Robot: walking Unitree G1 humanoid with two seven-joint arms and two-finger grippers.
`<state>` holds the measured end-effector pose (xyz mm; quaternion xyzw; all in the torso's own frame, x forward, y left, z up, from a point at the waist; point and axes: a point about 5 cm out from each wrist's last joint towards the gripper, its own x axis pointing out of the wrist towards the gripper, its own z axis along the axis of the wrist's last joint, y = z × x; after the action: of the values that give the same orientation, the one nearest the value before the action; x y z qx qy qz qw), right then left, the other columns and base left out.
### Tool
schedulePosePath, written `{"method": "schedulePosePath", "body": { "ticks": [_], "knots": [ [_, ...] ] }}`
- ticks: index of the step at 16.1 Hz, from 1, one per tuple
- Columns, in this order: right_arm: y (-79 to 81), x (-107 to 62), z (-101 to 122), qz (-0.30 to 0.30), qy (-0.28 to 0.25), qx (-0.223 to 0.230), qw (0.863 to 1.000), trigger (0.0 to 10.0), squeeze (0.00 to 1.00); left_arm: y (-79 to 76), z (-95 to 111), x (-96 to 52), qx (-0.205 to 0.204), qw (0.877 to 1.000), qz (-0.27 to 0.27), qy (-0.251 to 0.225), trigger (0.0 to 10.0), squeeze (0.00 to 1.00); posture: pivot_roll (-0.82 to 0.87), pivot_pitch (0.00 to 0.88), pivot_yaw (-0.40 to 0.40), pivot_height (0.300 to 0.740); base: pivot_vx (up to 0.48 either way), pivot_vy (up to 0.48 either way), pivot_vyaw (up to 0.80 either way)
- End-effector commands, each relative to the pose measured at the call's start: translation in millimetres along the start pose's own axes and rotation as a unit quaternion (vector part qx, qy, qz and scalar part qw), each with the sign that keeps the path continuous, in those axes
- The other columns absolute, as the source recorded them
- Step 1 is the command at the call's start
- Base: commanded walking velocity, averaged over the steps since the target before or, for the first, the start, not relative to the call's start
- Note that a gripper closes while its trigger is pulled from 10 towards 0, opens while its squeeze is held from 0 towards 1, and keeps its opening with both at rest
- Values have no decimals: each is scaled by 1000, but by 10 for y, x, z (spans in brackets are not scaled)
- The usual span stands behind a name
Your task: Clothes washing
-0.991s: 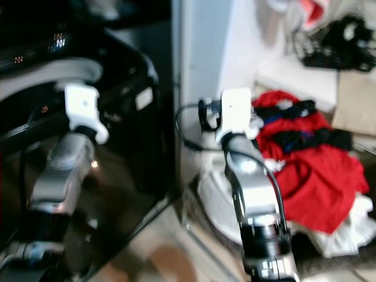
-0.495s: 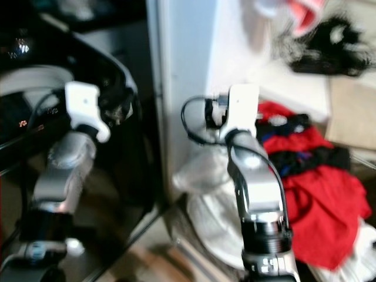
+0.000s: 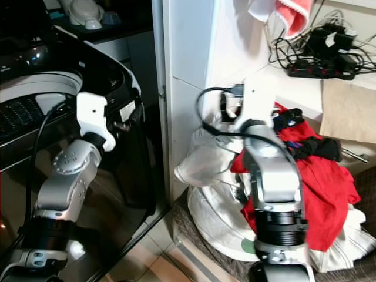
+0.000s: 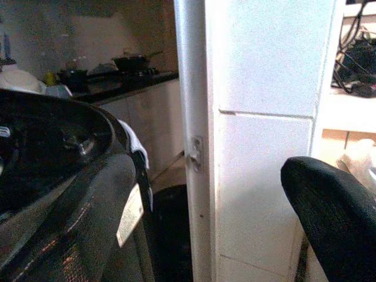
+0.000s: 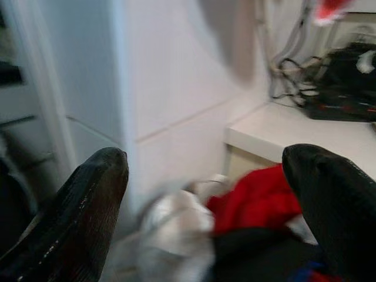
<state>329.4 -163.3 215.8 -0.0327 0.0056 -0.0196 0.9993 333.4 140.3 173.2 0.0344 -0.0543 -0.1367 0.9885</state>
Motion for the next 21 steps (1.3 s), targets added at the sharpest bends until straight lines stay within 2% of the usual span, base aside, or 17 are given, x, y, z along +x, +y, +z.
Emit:
{"method": "schedulePosePath", "body": {
  "ticks": [1,4,5,6,10,17,18,19,20,21],
  "knots": [
    [-34,14,19,3,6,2,1000,10000,1000,-13,68,12,18,1000,-5,-10,10000,0,-40,0,8,740,0,0,0],
    [-33,5,-14,23,14,-20,999,10000,1000,-11,79,27,27,1000,-3,-14,10000,0,-39,0,7,740,0,0,0],
    [24,-16,-18,43,13,-33,998,10000,1000,-8,83,30,27,1000,-6,-15,10000,0,-43,0,12,740,0,0,0],
    [157,-75,-97,67,21,-51,996,10000,0,-18,49,53,31,1000,-6,-4,10000,0,-49,0,18,740,0,0,0],
    [234,-140,-183,76,29,-25,996,10000,0,-76,73,93,29,999,-14,-8,10000,0,-47,0,18,740,0,161,0],
    [215,-167,-208,67,33,-21,997,10000,0,-88,72,108,27,999,-16,-9,10000,0,-54,0,23,740,0,365,-650],
    [202,-163,-203,60,28,-34,997,10000,0,-69,67,107,45,999,0,-1,10000,0,-54,0,23,740,0,-326,0],
    [202,-163,-203,60,28,-34,997,10000,0,-69,67,107,45,999,0,-1,10000,0,-54,0,23,740,0,-326,0],
    [178,-137,-197,41,16,-74,996,10000,0,-45,83,105,68,997,20,-8,10000,0,-52,0,23,740,0,-480,0],
    [180,-132,-197,41,13,-81,996,10000,0,-40,79,104,66,998,22,-7,10000,0,-49,0,20,740,0,-480,0]
  ]
}}
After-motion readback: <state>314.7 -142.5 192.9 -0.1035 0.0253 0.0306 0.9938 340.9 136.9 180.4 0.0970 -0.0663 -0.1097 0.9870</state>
